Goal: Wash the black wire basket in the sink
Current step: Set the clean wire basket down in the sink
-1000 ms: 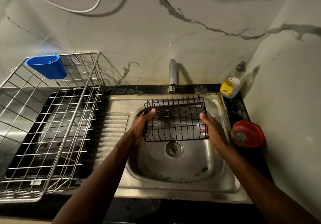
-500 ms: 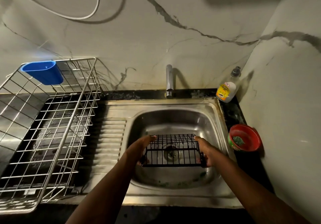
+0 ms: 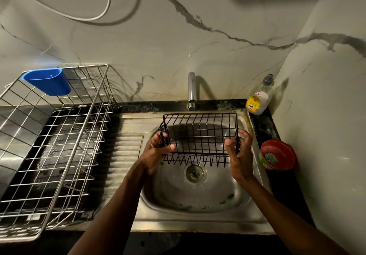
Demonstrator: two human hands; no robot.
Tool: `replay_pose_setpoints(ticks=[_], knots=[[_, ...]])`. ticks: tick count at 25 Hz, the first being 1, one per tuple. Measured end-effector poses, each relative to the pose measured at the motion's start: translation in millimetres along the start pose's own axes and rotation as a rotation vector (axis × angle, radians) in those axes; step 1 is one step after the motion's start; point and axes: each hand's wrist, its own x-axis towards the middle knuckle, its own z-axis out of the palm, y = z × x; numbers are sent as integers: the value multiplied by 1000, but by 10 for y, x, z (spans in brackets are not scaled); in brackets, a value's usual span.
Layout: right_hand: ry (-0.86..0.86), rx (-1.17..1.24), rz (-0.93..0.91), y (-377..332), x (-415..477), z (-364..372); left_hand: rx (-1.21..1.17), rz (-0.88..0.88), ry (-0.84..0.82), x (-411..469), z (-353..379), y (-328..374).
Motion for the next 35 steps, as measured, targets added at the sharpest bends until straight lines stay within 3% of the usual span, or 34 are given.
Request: replay_pose_setpoints(ticks=[2, 5, 6, 7, 9, 13, 16, 18, 20, 22, 25, 26, 28, 35], knots=[[16, -144, 139, 136, 58, 39, 99, -75, 94, 21, 81, -22], [-157, -185, 915, 253, 261, 40, 403, -501, 355, 90, 232, -81], [-238, -131, 1106, 220, 244, 13, 420, -672, 378, 99, 260, -107], [-267, -79, 1184, 223, 223, -18, 403, -800, 371, 92, 279, -116], [-218, -44, 1160, 284, 206, -68, 418, -815, 335, 109, 277, -126], [-231, -19, 950, 231, 212, -63, 428, -571, 260, 154, 100, -124], [-174, -256, 464, 56, 150, -85, 235, -261, 118, 31, 6, 29], [-70, -182, 48, -33, 25, -125, 106, -98, -15, -60, -23, 149], [-44, -133, -124, -38, -29, -122, 55, -46, -46, -123, -3, 220], [-58, -233, 35, 22, 30, -58, 156, -90, 60, -124, 17, 190], [-280, -359, 781, 61, 106, 13, 344, -596, 229, -130, 36, 73], [-349, -333, 900, 89, 84, -8, 388, -732, 241, -157, 8, 13], [-418, -358, 875, 110, 75, -24, 370, -768, 283, -251, 35, 32], [-386, -225, 524, -310, -21, 340, 363, -423, 322, -808, -91, 689]])
